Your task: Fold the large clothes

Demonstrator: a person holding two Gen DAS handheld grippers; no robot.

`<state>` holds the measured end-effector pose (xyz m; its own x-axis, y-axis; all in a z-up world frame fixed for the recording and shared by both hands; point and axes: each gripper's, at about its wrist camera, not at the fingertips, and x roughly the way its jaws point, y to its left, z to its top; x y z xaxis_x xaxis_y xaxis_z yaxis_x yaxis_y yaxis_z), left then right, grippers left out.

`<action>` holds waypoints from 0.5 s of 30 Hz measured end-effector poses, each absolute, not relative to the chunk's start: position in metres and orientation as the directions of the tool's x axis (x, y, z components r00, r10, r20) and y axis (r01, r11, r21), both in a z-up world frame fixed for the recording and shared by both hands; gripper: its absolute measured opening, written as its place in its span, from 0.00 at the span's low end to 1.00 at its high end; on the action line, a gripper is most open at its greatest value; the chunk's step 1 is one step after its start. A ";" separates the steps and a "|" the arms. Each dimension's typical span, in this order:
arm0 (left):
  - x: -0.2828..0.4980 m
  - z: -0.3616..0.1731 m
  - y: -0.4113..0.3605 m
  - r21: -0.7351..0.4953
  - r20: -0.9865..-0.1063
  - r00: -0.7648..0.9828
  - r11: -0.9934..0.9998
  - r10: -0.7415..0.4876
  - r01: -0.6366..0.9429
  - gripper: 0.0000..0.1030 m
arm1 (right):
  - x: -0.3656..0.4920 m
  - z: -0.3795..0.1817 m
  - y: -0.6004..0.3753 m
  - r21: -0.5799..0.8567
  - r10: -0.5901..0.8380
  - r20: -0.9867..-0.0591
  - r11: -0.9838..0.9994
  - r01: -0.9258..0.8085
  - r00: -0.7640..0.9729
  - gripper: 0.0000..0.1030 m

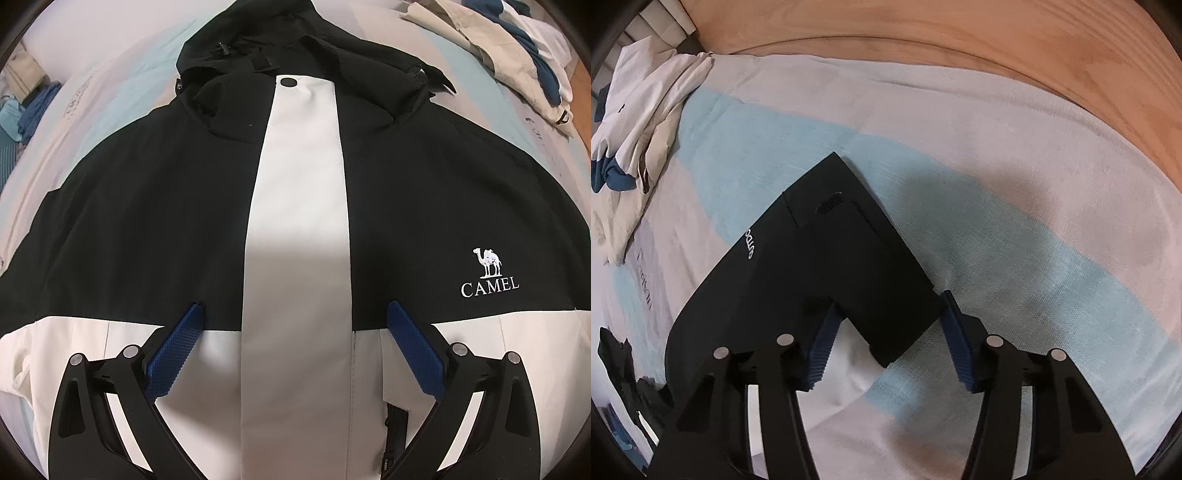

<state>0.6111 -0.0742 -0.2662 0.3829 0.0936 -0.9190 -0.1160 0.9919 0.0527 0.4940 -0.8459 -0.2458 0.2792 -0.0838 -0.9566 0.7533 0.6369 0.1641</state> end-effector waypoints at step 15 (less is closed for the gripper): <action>0.609 -0.263 -0.073 0.067 -0.917 0.385 0.993 0.102 -0.101 0.94 | 0.511 -0.208 -0.816 0.187 -0.073 -0.936 0.726 0.662 0.345 0.09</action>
<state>0.6095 -0.0731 -0.2626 0.3848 0.1016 -0.9174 -0.1013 0.9926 0.0674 0.5110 -0.8160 -0.2082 0.3449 -0.0735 -0.9358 0.6616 0.7262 0.1868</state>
